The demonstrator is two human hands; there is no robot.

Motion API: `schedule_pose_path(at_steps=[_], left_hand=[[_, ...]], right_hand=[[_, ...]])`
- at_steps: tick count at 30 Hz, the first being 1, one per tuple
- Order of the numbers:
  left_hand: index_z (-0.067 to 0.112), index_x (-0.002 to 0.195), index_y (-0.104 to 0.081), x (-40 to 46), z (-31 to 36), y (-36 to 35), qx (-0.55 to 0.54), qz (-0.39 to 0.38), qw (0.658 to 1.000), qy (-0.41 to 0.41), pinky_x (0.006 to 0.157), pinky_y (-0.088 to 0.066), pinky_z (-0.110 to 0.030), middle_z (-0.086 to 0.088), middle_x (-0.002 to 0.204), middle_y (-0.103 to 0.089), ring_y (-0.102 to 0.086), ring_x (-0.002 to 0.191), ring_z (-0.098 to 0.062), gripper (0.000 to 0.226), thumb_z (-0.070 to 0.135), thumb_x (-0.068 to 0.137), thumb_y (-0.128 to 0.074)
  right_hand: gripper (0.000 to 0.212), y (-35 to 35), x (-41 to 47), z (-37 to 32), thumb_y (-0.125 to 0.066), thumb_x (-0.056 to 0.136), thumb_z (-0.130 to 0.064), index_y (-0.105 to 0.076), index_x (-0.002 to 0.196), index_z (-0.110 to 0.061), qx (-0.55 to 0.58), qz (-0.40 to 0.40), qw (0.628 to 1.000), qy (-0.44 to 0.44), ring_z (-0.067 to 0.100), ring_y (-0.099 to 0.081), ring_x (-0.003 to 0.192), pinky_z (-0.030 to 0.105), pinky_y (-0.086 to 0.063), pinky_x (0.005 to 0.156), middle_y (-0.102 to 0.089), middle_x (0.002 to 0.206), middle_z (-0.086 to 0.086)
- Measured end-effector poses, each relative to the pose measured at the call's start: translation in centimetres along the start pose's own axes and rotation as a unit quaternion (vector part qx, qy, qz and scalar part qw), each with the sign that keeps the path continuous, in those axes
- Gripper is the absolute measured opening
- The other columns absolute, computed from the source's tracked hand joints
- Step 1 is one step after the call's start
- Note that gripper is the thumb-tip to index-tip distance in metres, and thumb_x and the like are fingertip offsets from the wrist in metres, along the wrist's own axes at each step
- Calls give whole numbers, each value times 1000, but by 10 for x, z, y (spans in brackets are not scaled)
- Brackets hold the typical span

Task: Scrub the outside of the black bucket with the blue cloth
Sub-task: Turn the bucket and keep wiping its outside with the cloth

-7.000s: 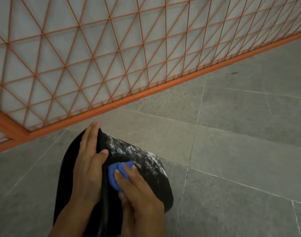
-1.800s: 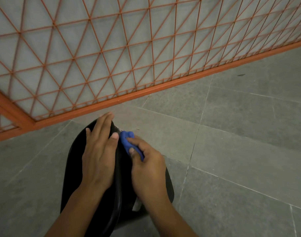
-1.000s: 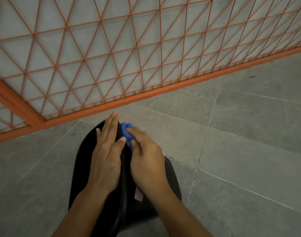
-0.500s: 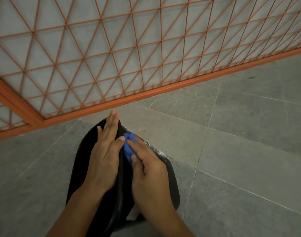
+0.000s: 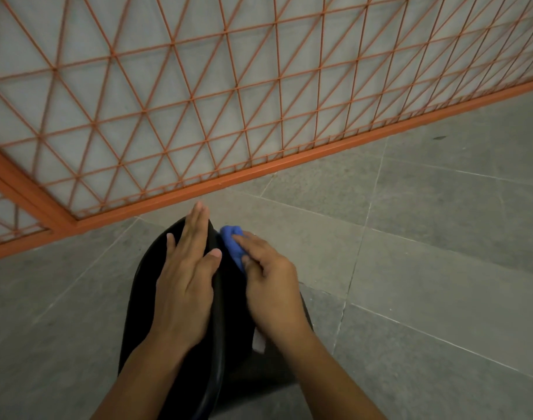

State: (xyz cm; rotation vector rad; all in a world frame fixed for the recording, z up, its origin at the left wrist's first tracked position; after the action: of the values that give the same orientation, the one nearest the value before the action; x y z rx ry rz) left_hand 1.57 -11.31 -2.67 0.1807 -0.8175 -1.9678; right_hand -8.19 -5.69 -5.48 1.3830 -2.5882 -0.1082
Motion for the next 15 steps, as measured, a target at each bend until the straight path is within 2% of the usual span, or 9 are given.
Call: schedule_pose_path(at_steps=[2, 5, 7, 9, 12, 15], left_hand=[[45, 137, -9, -2, 5, -3, 7, 5, 1000, -7, 118, 5, -17, 32, 149, -11, -5, 136, 21, 59, 28, 85, -28], [42, 140, -12, -1, 0, -1, 0, 12, 1000, -5, 119, 3, -20, 33, 148, -11, -7, 136, 20, 58, 33, 85, -28], [38, 141, -15, -1, -5, 4, -11, 12, 1000, -11, 119, 3, -21, 30, 149, -14, -11, 137, 18, 58, 40, 85, -28], [39, 139, -16, 0, -9, 7, -21, 16, 1000, -7, 119, 2, -21, 28, 148, -17, -13, 137, 17, 55, 35, 86, -31], [46, 135, -15, 0, -9, 7, -26, 28, 999, 9, 116, 4, -13, 31, 146, -16, -8, 132, 26, 56, 28, 84, -30], [48, 136, -14, -1, -7, 3, -25, 24, 999, 4, 116, 4, -14, 29, 149, -16, -8, 134, 23, 57, 28, 84, -29]], right_hand=[[36, 11, 2, 11, -43, 90, 3, -60, 118, -13, -13, 21, 999, -33, -2, -50, 109, 3, -31, 96, -59, 124, -5], [36, 7, -22, 5, -45, 89, -3, -63, 114, -21, -10, 40, 999, 1, -12, -49, 109, -1, -30, 94, -58, 117, -20], [38, -6, -27, -6, -43, 87, -10, -58, 118, -25, -11, 19, 999, 42, -13, -45, 115, 5, -29, 101, -57, 124, -17], [37, -11, -12, -10, -43, 88, -7, -60, 118, -22, -11, -8, 998, 56, -10, -46, 114, 6, -31, 101, -58, 126, -8], [34, -3, 10, 5, -41, 92, -2, -59, 119, -13, -36, -26, 999, 2, 5, -52, 111, 18, -36, 102, -59, 124, 2], [32, 5, -4, 18, -42, 93, -5, -59, 117, -17, -35, 6, 999, -23, -3, -49, 107, 15, -35, 103, -59, 123, -4]])
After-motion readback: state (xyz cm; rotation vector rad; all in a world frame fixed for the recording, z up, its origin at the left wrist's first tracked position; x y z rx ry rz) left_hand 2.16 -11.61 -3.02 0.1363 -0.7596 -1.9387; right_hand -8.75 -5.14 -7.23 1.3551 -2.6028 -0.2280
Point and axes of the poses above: each hand's wrist, its own x-axis towards the middle knuckle, its own y-axis out of the back of the hand, z = x × y, the point moved 7 cm from there along x, towards the middle knuckle
